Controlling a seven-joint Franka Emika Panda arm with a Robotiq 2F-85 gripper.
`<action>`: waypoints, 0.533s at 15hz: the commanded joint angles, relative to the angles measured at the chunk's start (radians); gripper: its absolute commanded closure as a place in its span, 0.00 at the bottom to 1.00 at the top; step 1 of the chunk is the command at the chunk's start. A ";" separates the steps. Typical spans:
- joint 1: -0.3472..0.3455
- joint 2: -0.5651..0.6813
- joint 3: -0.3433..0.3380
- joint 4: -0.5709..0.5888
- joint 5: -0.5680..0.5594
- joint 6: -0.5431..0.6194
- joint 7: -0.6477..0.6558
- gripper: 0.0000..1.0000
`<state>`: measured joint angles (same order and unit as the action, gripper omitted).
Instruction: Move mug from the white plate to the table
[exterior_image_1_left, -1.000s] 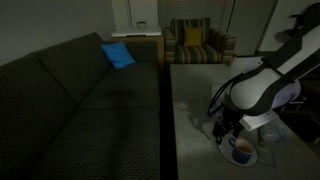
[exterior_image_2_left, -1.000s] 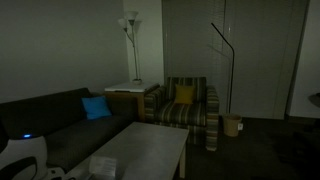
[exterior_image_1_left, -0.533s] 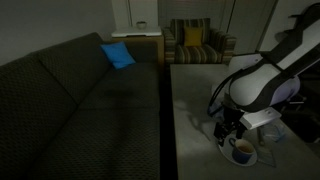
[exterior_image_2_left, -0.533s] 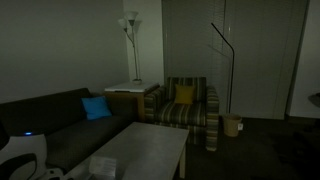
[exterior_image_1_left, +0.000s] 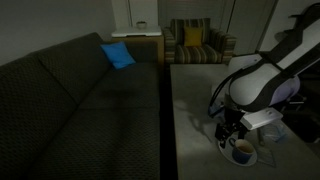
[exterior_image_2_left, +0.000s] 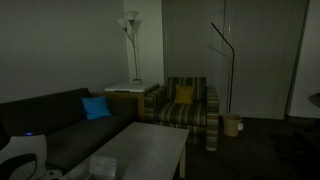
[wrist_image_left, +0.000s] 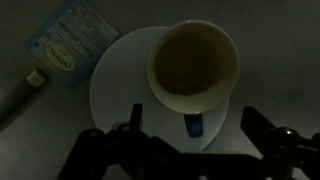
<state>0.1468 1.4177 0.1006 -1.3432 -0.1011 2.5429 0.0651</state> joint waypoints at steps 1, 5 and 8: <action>0.004 -0.031 -0.004 -0.030 0.002 -0.028 0.014 0.00; 0.000 -0.028 -0.004 -0.024 0.001 -0.034 0.008 0.15; 0.002 -0.029 -0.006 -0.021 0.000 -0.040 0.009 0.24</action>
<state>0.1467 1.4177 0.1006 -1.3424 -0.1012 2.5357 0.0664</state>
